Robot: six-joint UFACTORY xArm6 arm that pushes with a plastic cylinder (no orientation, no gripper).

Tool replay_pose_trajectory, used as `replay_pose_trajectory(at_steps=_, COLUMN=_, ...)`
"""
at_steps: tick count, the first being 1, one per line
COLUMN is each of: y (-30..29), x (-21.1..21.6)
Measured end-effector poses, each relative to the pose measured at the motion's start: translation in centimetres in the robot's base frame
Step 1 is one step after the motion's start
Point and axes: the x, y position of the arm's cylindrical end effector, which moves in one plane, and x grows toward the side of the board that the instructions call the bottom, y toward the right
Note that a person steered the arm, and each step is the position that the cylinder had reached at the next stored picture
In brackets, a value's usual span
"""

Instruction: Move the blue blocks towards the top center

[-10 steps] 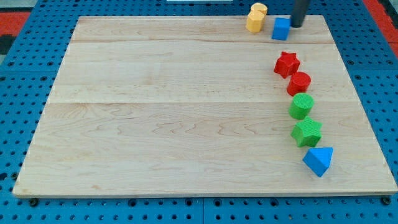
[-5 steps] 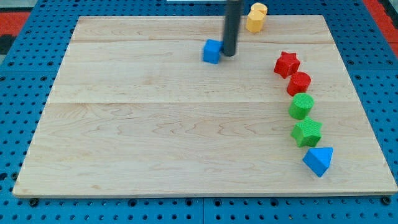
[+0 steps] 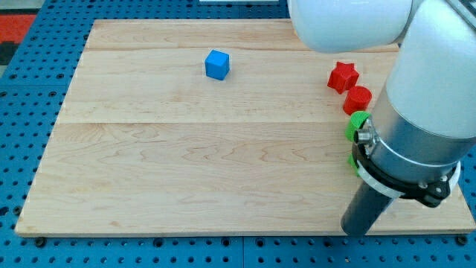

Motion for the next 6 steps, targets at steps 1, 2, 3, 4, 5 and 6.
replay_pose_trajectory(at_steps=1, y=10.3, x=-0.9)
replay_pose_trajectory(at_steps=2, y=13.9, x=-2.5)
replay_pose_trajectory(at_steps=3, y=6.2, x=-0.6)
replay_pose_trajectory(at_steps=4, y=4.0, x=-2.6)
replay_pose_trajectory(at_steps=5, y=6.8, x=-1.4)
replay_pose_trajectory(at_steps=6, y=8.2, x=-4.4)
